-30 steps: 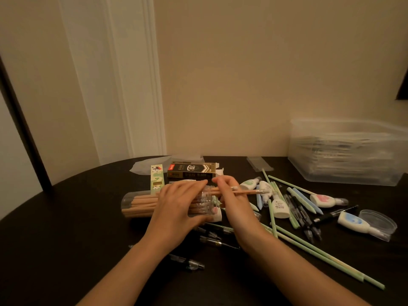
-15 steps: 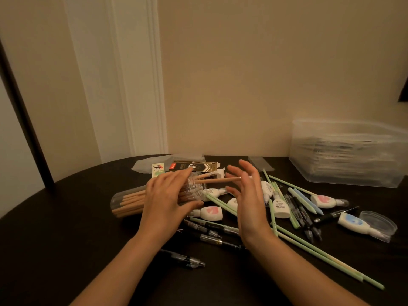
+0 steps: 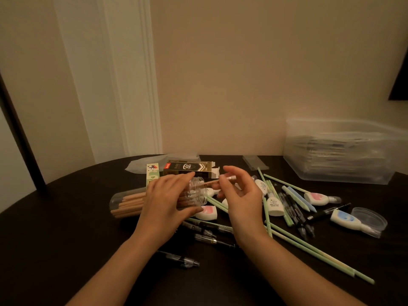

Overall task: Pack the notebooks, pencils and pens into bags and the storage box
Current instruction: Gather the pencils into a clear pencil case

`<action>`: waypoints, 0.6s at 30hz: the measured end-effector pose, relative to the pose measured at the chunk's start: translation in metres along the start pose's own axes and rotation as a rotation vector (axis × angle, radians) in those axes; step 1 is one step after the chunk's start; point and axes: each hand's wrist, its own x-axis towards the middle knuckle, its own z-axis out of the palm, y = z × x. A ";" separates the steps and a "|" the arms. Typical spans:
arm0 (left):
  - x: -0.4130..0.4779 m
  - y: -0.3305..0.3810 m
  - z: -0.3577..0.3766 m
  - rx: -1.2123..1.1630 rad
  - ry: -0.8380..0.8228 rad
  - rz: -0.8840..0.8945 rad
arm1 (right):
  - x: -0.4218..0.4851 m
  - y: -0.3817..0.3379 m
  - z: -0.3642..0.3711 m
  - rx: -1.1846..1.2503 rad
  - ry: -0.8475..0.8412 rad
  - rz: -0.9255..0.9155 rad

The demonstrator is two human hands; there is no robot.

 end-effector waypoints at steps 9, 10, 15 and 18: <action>0.000 -0.001 0.002 -0.023 0.008 0.047 | -0.003 0.008 0.006 -0.074 -0.087 -0.014; 0.000 -0.001 0.002 -0.025 0.017 0.051 | -0.003 0.008 0.007 -0.092 -0.078 -0.027; -0.001 0.004 0.000 -0.062 0.039 0.071 | -0.001 0.008 0.013 -0.150 -0.020 -0.124; 0.000 0.006 0.000 -0.074 0.082 0.083 | -0.001 0.011 0.009 -0.173 -0.056 -0.168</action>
